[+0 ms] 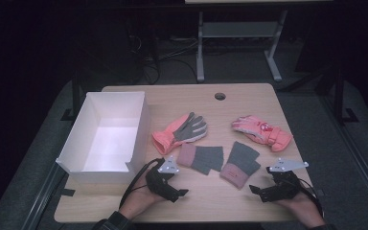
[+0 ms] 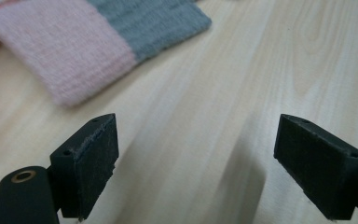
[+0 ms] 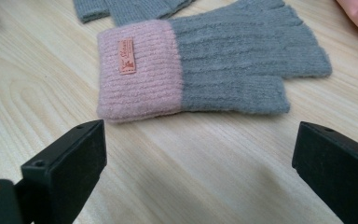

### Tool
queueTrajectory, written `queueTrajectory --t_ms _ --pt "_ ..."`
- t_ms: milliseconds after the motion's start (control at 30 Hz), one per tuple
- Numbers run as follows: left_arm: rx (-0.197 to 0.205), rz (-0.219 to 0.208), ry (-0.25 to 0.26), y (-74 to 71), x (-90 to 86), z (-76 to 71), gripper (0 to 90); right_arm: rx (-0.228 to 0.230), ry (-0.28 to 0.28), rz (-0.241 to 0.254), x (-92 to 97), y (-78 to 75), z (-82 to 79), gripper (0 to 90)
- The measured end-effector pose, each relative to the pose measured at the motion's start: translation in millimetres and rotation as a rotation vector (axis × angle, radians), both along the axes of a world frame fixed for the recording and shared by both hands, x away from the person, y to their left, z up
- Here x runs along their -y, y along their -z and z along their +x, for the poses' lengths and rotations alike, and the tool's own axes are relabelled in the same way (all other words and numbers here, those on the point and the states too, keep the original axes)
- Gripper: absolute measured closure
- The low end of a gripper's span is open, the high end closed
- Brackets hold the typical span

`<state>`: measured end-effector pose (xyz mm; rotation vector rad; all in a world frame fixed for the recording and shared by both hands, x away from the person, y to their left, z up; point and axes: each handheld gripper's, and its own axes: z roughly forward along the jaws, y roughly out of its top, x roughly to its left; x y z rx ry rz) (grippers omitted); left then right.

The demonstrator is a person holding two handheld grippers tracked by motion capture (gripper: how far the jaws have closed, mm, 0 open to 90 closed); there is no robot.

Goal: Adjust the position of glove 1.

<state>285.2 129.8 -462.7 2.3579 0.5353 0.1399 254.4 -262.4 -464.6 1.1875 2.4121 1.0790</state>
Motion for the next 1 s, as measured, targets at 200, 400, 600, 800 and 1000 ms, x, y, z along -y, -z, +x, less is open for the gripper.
queueTrajectory --t_ms 200,400,600,800,1000 --pt "-0.034 0.005 -0.03 0.9 0.4 2.4 13.6 0.008 0.004 0.015 1.2 -2.1 0.5 2.7" --pt "-0.029 0.016 -0.018 -3.4 3.7 2.5 16.7 0.002 0.004 0.028 3.0 -3.2 0.0 2.7" --pt "-0.06 0.021 0.001 -9.1 5.2 5.6 43.7 0.018 -0.007 0.036 1.9 -8.8 -4.5 2.7" --pt "-0.084 0.02 -0.001 -15.8 7.6 10.9 79.8 0.029 -0.004 0.035 2.2 -9.0 -3.1 2.7" --pt "-0.085 -0.015 -0.029 -22.0 8.5 18.5 89.8 0.032 0.009 0.04 4.0 -10.3 -4.2 2.7"
